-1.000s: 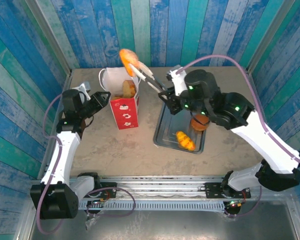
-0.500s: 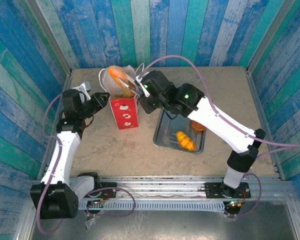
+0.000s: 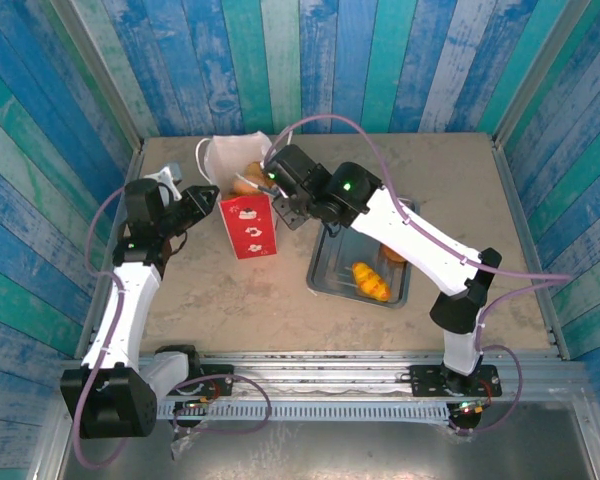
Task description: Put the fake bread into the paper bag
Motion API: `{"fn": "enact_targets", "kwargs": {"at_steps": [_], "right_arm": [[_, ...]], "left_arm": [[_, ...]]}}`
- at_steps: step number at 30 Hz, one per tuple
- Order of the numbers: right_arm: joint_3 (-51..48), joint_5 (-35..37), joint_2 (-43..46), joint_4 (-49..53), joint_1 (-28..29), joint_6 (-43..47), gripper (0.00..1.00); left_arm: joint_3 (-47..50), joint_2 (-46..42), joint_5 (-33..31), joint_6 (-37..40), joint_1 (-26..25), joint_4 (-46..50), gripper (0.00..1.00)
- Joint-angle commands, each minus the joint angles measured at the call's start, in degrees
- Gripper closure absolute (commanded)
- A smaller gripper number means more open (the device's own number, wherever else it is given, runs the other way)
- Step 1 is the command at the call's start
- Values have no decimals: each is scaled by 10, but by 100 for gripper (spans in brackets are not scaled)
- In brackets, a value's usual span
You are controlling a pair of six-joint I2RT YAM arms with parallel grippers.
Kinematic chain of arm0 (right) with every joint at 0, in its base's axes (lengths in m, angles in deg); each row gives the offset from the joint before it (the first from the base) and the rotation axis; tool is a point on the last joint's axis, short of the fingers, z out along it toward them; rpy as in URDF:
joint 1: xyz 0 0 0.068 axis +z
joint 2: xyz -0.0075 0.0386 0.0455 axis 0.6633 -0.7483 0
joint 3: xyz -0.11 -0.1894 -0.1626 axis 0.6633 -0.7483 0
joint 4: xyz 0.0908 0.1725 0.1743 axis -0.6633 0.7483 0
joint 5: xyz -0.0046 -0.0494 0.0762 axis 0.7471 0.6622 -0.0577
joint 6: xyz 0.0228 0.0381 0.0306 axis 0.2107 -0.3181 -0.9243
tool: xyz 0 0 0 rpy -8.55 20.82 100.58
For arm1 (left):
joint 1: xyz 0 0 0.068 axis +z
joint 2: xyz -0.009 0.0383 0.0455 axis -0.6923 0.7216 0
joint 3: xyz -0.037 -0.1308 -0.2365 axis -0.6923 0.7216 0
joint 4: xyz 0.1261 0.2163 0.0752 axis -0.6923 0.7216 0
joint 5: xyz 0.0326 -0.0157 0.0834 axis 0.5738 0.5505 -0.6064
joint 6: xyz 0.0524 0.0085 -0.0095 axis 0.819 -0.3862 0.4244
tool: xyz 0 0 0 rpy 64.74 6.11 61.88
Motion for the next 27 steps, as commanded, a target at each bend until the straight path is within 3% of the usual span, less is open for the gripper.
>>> {"fn": "enact_targets", "kwargs": {"at_steps": [1,10,19,22,27], "right_arm": [[21,0,12,0,4,4,60],[11,-35,62,-41,3,-4,60],[-36,-13,153,-58,4,-36,61],[-84,8,202,-52,-2,-64,61],[-157,18,274,38,-29,-154,62]], "left_arm": [[6,-13,-3,7,2,10,69],[-2,-19,-4,10,2,14,67],[-21,-48,-55,43,2,50,44],[-21,-66,-79,59,2,58,42],[0,-102,-108,72,2,49,34]]}}
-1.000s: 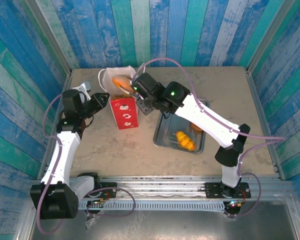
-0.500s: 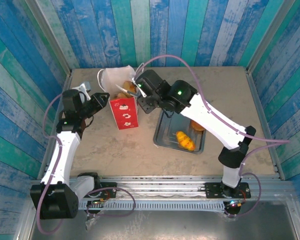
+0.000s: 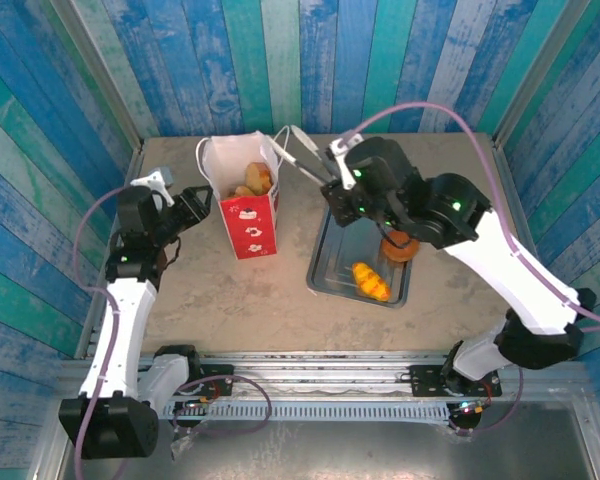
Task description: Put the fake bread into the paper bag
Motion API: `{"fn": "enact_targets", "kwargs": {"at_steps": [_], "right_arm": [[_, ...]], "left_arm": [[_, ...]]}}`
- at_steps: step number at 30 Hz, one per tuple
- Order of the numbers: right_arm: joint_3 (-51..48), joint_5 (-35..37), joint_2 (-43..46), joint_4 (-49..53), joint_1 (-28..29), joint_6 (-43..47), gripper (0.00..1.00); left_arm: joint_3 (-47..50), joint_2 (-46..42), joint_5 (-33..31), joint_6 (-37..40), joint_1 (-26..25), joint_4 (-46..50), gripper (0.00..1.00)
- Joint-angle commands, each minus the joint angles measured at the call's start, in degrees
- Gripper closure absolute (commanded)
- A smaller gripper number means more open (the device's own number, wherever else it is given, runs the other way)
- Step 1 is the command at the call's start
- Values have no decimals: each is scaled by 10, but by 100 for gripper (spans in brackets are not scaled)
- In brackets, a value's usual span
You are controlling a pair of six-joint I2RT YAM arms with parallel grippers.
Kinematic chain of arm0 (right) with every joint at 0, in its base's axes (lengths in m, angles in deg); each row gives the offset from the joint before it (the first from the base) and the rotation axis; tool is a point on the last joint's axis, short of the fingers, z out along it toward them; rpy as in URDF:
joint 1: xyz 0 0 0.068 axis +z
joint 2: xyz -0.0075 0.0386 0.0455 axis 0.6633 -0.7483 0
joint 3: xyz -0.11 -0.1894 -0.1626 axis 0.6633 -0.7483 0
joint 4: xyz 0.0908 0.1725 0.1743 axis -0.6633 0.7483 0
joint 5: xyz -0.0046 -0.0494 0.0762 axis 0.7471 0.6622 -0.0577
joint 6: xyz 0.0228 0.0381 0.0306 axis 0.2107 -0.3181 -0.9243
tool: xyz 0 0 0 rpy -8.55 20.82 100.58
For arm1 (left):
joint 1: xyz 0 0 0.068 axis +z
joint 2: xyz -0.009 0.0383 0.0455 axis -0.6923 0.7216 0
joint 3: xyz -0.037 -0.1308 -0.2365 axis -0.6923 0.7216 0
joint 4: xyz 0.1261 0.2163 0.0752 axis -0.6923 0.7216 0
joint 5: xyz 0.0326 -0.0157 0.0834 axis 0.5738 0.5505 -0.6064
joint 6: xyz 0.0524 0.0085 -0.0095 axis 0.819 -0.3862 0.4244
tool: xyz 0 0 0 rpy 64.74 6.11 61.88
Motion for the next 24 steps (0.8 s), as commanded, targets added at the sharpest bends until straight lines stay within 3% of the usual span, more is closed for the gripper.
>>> {"fn": "enact_targets", "kwargs": {"at_steps": [1,7,12,15,21,24], "right_arm": [[-48,34,46,75,-9,-84,62],[-184,33,132,136,-12,-175,62],[-256,-1,142,190,-14,-210,62],[-299,-29,145,203,-14,-217,61],[-368,-91,129,205,-15,-203,61],[-375,-102,107,215,-18,-189,56]], "left_arm": [[9,-36,-38,21,2,-4,30],[27,-56,-53,24,2,-7,17],[60,-71,-61,8,2,-21,13],[69,-74,-61,8,2,-19,12],[73,-76,-47,20,2,-19,0],[76,-81,-48,18,2,-21,4]]}}
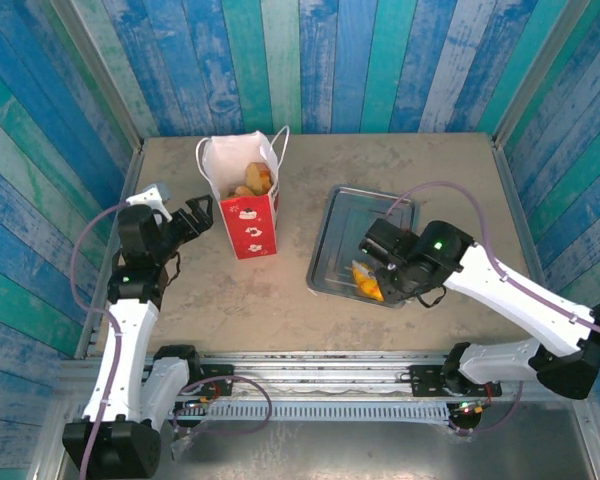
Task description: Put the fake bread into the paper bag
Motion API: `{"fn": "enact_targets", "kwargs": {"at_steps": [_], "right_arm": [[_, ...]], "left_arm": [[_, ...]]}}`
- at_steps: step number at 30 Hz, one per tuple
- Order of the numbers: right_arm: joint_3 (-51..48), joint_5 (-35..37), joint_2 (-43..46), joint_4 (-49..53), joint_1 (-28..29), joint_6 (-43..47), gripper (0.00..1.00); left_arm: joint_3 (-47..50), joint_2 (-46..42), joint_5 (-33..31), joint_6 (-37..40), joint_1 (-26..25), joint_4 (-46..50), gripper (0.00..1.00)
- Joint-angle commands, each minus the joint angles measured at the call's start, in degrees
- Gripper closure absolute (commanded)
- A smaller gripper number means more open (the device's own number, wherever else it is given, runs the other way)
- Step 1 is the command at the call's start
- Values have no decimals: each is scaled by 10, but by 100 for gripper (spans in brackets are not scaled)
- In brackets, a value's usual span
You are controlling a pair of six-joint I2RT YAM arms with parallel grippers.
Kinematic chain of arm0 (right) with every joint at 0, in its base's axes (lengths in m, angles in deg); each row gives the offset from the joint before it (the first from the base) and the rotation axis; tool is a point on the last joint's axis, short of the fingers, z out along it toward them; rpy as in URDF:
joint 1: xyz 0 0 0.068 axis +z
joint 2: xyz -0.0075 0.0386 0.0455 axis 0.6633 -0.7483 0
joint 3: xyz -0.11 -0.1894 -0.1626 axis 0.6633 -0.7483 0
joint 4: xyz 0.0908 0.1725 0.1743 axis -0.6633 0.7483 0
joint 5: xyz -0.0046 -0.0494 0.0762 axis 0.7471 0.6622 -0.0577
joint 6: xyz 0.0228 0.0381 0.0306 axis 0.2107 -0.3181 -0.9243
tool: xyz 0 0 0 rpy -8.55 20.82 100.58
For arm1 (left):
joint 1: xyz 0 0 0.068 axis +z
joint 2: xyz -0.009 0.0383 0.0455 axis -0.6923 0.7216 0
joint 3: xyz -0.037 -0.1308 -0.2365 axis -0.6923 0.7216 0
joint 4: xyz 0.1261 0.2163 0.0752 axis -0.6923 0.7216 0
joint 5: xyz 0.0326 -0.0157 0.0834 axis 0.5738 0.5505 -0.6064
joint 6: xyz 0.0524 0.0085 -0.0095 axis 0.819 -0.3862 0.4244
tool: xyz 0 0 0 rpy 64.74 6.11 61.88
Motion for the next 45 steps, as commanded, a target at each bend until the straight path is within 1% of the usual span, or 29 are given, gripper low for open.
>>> {"fn": "enact_targets", "kwargs": {"at_steps": [1,7,11,19,23,27,32,34,39,43,45], "right_arm": [[-8,-20,-19,16,-6,12,55],[-20,-15,-41,-1,-23,40,54],[-35,-32,-40,-19,-32,50,54],[-50,-35,-54,-24,-35,61,55],[-58,-33,-67,-22,-37,65,56],[-55,-28,-80,-12,-37,71,60],[-22,-13,-85,-3,-37,77,69],[-2,-5,-81,-2,-37,80,71],[47,9,-54,-21,-37,91,73],[83,5,-36,-54,-36,106,74],[108,5,-30,-66,-36,117,74]], "left_arm": [[9,-16,1,5,2,-14,5],[6,-15,-1,7,2,-10,5],[7,-18,-8,8,1,-7,6],[7,-18,-7,7,2,-5,6],[7,-16,-8,7,2,-5,5],[7,-12,-10,7,2,-6,6],[2,-3,-10,2,2,-8,6],[-4,-2,-6,-3,2,-5,5],[-25,-1,26,-18,2,6,4],[-48,12,62,-23,2,27,0],[-68,30,73,-20,2,57,4]]}}
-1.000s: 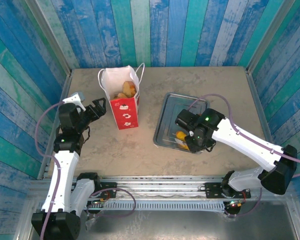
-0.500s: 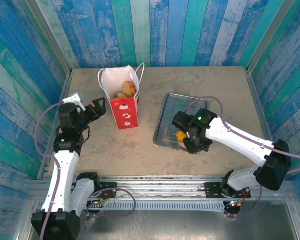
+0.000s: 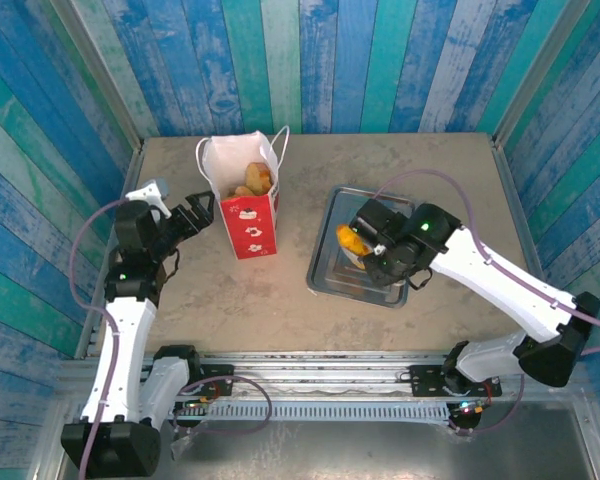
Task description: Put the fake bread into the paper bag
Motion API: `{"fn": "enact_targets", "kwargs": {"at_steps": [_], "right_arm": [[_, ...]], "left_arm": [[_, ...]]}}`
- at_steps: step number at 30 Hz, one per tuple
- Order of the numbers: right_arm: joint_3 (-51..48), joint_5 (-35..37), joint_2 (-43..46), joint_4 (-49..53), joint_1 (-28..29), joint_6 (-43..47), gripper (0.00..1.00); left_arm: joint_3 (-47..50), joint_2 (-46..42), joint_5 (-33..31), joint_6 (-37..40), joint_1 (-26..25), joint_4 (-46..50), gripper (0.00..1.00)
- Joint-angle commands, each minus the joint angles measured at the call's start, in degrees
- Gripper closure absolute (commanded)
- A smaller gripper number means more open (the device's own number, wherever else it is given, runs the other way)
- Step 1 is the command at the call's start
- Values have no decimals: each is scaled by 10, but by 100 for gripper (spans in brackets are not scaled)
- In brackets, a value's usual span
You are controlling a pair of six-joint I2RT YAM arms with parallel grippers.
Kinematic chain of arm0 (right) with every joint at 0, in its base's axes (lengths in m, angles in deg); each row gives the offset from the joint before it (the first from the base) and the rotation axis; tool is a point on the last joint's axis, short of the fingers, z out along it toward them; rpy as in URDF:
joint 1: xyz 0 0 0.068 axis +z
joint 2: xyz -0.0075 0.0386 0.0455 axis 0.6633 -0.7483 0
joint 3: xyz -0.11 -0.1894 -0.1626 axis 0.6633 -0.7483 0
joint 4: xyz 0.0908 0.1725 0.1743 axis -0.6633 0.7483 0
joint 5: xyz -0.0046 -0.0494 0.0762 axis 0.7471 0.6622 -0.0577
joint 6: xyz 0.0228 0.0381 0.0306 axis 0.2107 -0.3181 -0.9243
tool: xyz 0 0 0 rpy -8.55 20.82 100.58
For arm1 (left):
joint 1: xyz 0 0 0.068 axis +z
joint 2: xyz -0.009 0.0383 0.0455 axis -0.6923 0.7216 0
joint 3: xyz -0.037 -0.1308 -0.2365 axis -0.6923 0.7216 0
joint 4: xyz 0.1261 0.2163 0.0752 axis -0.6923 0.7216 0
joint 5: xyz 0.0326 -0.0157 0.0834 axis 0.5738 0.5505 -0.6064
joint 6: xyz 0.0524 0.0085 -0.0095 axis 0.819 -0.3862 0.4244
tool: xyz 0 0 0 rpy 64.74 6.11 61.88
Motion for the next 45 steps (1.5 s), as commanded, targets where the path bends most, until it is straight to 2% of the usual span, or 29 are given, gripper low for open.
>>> {"fn": "enact_targets", "kwargs": {"at_steps": [1,7,13,19,27,31,35,41,45], "right_arm": [[44,16,21,-34,-1,24,74],[84,23,38,-101,-1,58,75],[111,14,50,-179,1,97,75],[110,11,77,-264,3,132,75],[133,-35,69,-343,17,176,75],[150,-41,37,-386,38,197,75],[188,-31,-19,-403,49,203,74],[266,-13,-117,-377,53,192,74],[331,-7,-193,-321,55,192,74]], "left_arm": [[-42,27,36,3,2,49,5],[-77,71,33,18,-1,96,11],[-115,109,-24,23,-54,112,14],[-149,160,-63,29,-84,116,23],[-168,191,-93,49,-107,132,37],[-171,189,-95,55,-110,138,47],[-169,183,-91,55,-110,138,53],[-164,169,-76,51,-110,132,55],[-162,161,-69,50,-110,130,56]]}}
